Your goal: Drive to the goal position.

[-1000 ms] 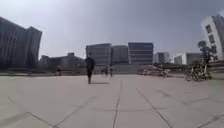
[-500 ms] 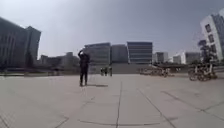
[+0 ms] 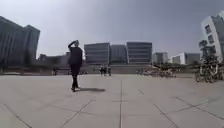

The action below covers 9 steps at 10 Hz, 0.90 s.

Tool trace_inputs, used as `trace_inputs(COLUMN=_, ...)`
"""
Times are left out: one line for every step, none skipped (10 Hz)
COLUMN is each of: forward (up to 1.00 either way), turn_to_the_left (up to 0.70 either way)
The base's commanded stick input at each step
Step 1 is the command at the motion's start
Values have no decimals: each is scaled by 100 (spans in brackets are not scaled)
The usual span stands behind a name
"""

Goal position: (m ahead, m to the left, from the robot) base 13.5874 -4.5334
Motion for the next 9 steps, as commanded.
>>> trace_inputs(forward=85, turn_to_the_left=0)
trace_inputs(forward=85, turn_to_the_left=0)
trace_inputs(forward=85, turn_to_the_left=0)
trace_inputs(forward=85, turn_to_the_left=0)
trace_inputs(forward=85, turn_to_the_left=0)
trace_inputs(forward=85, turn_to_the_left=0)
trace_inputs(forward=85, turn_to_the_left=0)
trace_inputs(forward=85, turn_to_the_left=0)
trace_inputs(forward=85, turn_to_the_left=0)
